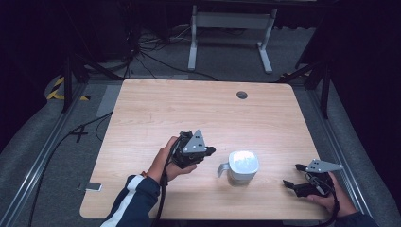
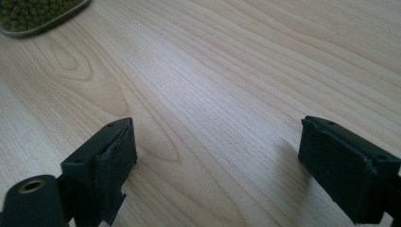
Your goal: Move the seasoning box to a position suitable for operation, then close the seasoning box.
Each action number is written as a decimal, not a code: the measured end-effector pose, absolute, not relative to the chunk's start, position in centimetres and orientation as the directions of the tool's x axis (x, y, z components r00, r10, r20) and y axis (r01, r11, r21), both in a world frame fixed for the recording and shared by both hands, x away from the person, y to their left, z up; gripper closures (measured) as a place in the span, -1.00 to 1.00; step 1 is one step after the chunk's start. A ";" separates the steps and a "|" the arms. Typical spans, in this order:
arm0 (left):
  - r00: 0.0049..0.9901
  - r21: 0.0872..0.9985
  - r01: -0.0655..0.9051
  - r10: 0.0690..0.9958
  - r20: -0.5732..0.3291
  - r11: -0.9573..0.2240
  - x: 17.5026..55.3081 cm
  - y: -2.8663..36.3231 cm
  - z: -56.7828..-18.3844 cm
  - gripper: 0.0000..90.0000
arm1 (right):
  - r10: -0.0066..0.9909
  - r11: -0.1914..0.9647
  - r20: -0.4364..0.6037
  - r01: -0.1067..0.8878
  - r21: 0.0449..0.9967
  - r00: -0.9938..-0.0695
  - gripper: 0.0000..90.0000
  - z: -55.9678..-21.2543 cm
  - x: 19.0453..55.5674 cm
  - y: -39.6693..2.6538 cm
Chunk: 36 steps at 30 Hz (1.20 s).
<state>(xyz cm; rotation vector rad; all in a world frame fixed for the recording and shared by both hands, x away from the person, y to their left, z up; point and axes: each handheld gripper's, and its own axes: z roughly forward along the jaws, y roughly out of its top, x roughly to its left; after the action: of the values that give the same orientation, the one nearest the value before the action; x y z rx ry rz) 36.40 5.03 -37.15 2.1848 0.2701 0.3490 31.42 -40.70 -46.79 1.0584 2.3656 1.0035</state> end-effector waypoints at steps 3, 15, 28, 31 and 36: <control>0.924 0.793 0.090 0.347 0.159 -0.603 36.4 6.8 -37.5 0.97 | 0.756 0.466 -0.035 0.500 0.730 -0.653 -0.74 -46.8 31.4 -40.7; 0.865 0.744 0.182 0.464 0.189 -0.643 35.7 13.1 -38.9 0.85 | 0.758 0.465 -0.036 0.501 0.730 -0.652 -0.74 -46.8 31.4 -40.7; 0.788 0.709 0.317 0.591 0.173 -0.630 34.6 18.6 -42.7 0.55 | 0.760 0.462 -0.035 0.502 0.731 -0.649 -0.74 -46.8 31.4 -40.7; 0.779 0.709 0.346 0.609 0.148 -0.614 34.5 19.3 -43.8 0.39 | 0.760 0.462 -0.035 0.502 0.731 -0.649 -0.74 -46.8 31.4 -40.7; 0.768 0.707 0.380 0.630 0.120 -0.597 34.1 20.4 -45.5 0.14 | 0.761 0.461 -0.034 0.503 0.731 -0.648 -0.74 -46.8 31.3 -40.7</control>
<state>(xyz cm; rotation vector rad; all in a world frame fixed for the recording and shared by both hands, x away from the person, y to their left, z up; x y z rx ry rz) 34.15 20.38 -45.52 2.2732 0.7493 0.4721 31.32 -40.68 -46.80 1.0679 2.3583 1.0041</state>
